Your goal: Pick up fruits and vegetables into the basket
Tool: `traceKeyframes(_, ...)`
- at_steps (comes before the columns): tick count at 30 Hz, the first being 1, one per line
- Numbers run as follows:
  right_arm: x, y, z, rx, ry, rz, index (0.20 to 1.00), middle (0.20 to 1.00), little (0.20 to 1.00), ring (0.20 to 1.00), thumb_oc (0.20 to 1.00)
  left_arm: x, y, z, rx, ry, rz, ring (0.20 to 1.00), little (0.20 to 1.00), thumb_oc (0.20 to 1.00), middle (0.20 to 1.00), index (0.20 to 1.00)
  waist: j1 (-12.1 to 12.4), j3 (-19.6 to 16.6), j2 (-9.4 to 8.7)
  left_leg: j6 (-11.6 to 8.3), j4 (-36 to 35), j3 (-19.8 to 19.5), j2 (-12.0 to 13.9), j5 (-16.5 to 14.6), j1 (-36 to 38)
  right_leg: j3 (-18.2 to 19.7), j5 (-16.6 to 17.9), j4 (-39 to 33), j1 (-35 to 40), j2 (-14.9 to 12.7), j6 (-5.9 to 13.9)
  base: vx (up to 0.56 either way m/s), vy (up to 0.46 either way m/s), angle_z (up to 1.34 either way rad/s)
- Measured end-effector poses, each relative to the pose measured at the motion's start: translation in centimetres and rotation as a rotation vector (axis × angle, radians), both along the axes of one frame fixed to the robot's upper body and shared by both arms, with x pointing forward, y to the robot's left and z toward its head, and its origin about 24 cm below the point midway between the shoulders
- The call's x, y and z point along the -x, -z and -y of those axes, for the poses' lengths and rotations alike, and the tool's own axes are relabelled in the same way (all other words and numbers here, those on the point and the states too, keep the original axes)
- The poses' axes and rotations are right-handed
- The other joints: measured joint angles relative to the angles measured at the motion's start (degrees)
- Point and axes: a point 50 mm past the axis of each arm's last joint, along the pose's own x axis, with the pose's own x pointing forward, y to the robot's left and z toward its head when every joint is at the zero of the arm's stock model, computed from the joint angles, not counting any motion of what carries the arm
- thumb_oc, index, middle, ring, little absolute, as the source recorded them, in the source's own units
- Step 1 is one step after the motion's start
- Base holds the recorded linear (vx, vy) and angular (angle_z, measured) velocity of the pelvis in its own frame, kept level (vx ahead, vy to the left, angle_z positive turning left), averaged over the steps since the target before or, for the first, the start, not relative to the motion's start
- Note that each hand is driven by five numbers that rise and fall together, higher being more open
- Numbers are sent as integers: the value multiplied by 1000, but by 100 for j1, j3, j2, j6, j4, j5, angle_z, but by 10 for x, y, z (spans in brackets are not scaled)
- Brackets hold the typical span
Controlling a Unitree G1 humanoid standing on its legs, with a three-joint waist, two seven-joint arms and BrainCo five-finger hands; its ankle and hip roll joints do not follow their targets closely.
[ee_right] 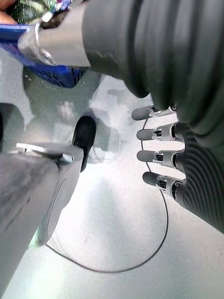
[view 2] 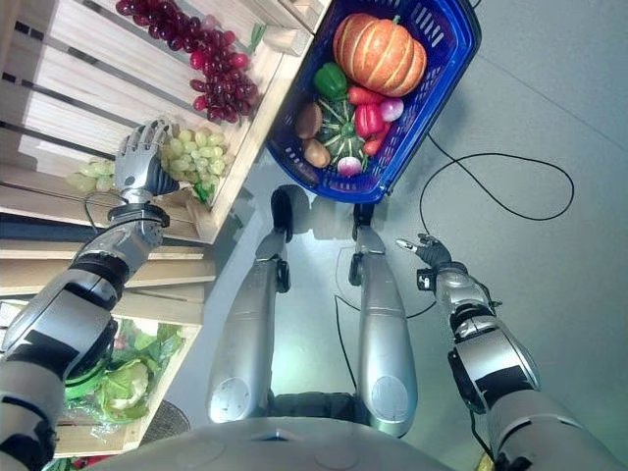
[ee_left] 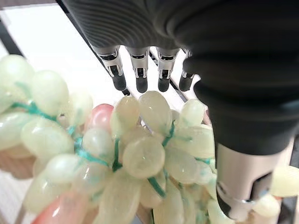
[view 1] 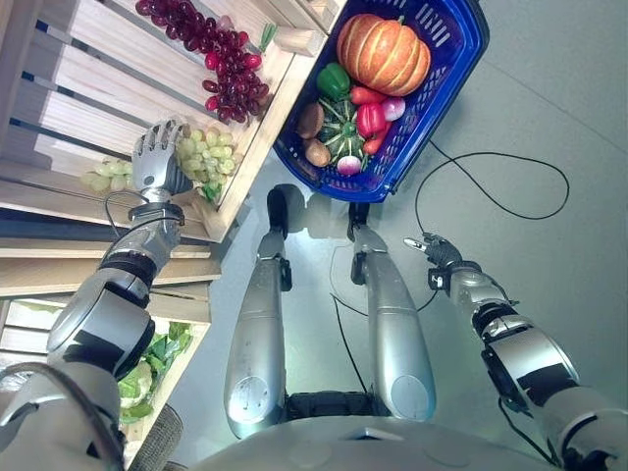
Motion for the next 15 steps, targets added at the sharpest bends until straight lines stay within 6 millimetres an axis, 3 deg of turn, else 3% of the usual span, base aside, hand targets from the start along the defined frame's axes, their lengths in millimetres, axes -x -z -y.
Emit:
traceKeyframes(6, -1, -2, 1, 6, -9, -2, 1000, 1000, 1000, 1000, 1000, -5, -7, 0, -74, 6, -8, 1000, 1000, 1000, 1000, 1000, -25, -1, -6, -3, 7, 8, 9, -2, -81, 7, 3, 5, -84, 9, 4, 0, 0, 0)
traceKeyframes(15, -13, -13, -2, 14, -25, 23, 1000, 1000, 1000, 1000, 1000, -3, -1, -6, -130, -48, -50, 1000, 1000, 1000, 1000, 1000, -150, 16, -80, -2, 118, 15, 17, -56, -194, 25, 15, 28, -162, 20, 22, 0, 0, 0)
